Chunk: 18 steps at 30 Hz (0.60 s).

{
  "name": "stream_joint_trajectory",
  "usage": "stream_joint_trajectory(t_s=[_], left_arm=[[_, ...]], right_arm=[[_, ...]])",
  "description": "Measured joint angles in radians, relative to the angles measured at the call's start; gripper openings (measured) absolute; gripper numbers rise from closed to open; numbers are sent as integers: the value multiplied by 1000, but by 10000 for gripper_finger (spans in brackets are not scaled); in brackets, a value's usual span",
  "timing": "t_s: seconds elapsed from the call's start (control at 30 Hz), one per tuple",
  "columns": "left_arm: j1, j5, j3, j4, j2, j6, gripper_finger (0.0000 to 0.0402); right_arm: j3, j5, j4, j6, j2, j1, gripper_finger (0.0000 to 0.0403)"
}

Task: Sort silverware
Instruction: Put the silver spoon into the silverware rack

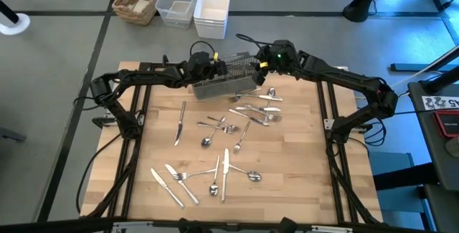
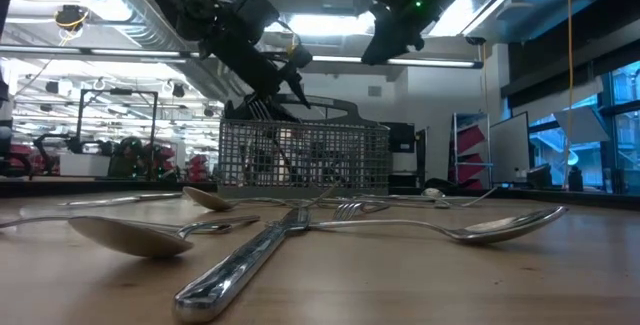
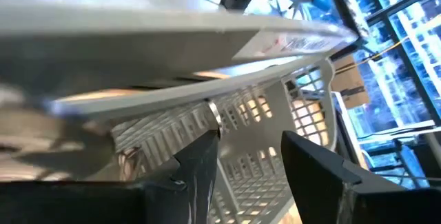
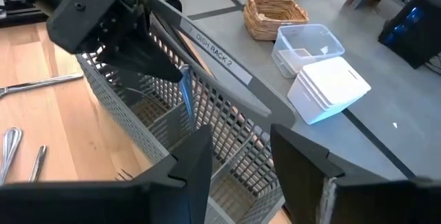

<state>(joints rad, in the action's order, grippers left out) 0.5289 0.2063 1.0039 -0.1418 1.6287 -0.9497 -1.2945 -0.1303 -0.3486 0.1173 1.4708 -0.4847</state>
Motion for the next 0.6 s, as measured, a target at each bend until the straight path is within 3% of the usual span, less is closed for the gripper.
stream_joint_trajectory(t_s=[0.4, 0.6], left_arm=[[37, 8, 0, 23, 3, -24, 155], [37, 11, 0, 51, 3, -43, 130]], right_arm=[[0, 0, 1, 0, 0, 0, 147], [0, 12, 1, 0, 0, 0, 147]])
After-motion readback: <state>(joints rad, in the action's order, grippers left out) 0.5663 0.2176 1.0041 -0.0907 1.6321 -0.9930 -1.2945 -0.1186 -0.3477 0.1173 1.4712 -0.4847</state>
